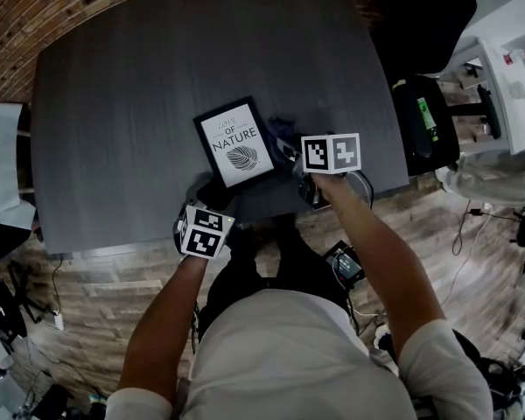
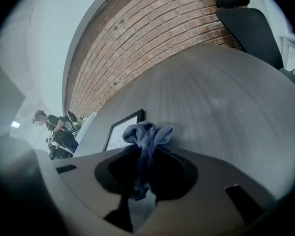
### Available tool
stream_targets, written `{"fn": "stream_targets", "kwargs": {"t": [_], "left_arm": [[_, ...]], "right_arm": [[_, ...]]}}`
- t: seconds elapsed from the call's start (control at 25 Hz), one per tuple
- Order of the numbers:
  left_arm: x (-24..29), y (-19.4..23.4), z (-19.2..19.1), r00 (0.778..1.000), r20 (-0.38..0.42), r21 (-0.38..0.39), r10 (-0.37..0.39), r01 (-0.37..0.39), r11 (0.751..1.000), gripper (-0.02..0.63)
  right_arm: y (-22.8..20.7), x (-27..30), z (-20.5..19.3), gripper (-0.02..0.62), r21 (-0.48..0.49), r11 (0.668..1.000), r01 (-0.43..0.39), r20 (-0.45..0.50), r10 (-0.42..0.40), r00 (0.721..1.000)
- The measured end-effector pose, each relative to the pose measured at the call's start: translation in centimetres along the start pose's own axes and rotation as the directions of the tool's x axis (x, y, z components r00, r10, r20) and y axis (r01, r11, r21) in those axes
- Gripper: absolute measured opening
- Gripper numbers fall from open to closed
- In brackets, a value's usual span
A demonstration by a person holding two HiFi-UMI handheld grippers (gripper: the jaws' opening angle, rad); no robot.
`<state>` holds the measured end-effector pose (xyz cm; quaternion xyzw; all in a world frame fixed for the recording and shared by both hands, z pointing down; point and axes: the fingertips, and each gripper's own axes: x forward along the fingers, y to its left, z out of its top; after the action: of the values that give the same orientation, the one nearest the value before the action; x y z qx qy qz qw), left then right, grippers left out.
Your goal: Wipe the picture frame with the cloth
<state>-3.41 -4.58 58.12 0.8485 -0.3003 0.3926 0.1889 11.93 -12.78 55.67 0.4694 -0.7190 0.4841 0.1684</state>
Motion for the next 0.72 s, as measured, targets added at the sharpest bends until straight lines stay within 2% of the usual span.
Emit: {"fn": "stream_targets", "kwargs": {"t": [0.32,0.44,0.6,0.72], "left_arm": [[0.1,0.2,-0.2,1.0,0.008,-0.023,-0.004,0.004,1.0,0.247],[-0.4,0.1,0.1,0.999,0.016,-0.036,-0.036,0.036,0.999,0.247],[-1.3,-0.2,0.6,0.996,0.04,-0.007,-0.085,0.086,0.996,0.247],[-2.2,0.7,1.5,0.993,0.083,-0.015,-0.089,0.091,0.996,0.247]], "right_arm": [[-0.1,-2.5,-3.2,0.103,0.001,1.0,0.018,-0.02,-0.018,1.0],[0.4,-3.8,-4.8,0.104,-0.024,1.0,0.013,-0.044,-0.014,0.999],[1.2,-5.8,-6.1,0.104,-0.072,0.997,0.01,-0.05,-0.013,0.999],[1.9,-6.9,-6.7,0.104,-0.053,0.999,0.004,-0.037,-0.006,0.999]]}}
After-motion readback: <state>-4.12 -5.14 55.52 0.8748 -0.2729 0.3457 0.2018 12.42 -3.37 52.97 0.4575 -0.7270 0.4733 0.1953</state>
